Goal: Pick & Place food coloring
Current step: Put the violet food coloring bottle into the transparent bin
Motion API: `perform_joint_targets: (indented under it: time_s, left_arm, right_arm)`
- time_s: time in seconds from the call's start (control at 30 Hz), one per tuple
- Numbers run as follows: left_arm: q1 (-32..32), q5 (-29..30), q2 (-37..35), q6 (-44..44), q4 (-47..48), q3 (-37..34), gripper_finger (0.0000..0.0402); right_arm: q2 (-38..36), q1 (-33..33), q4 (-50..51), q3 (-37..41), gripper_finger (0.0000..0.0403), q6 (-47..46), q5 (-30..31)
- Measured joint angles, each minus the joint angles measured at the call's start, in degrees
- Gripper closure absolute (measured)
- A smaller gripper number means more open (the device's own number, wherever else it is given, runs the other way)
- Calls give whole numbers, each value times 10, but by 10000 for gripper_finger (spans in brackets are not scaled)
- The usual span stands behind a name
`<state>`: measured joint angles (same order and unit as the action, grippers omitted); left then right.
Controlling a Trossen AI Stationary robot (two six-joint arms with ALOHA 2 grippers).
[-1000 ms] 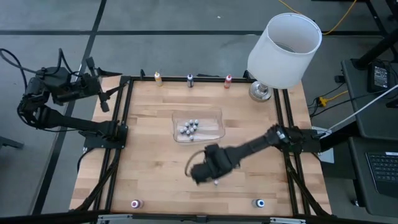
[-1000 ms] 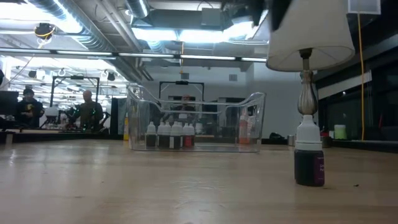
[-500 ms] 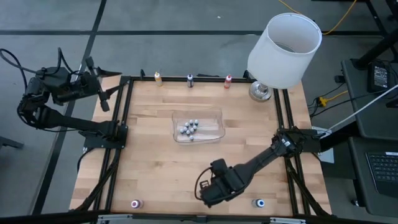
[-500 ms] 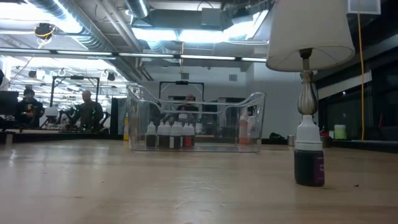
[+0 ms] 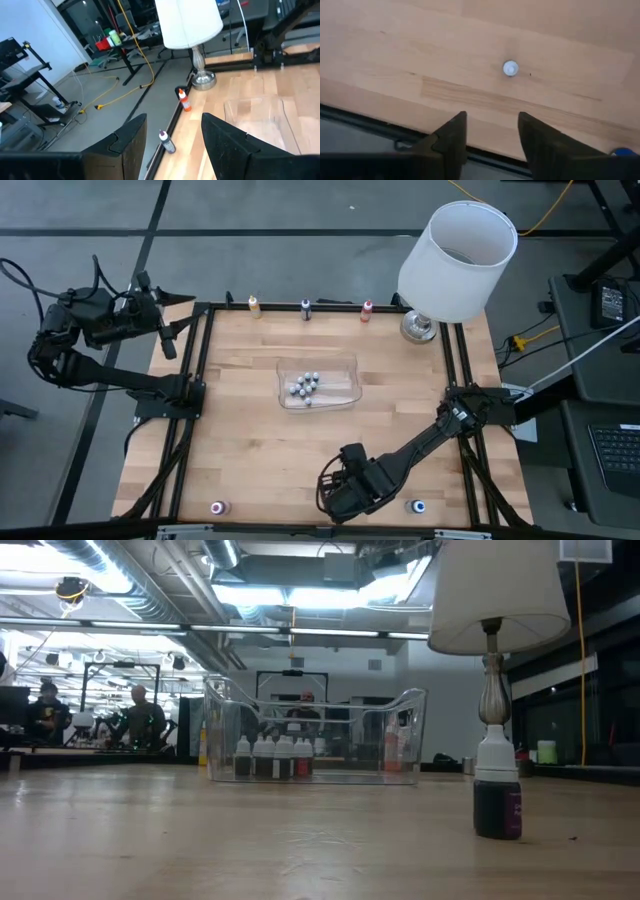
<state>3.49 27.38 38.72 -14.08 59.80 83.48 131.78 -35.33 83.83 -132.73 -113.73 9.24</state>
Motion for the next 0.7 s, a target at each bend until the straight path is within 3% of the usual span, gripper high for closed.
perform_joint_targets:
  time_s: [0.27,0.43,0.7]
  left_arm:
    - [0,-19,0,8,23,0,217]
    - [0,-34,0,9,23,0,217]
    - [0,-37,0,9,22,0,217]
  right_arm:
    - [64,20,-5,0,166,4,-47]
    - [86,44,1,0,168,20,-52]
    - [115,60,28,0,204,62,-84]
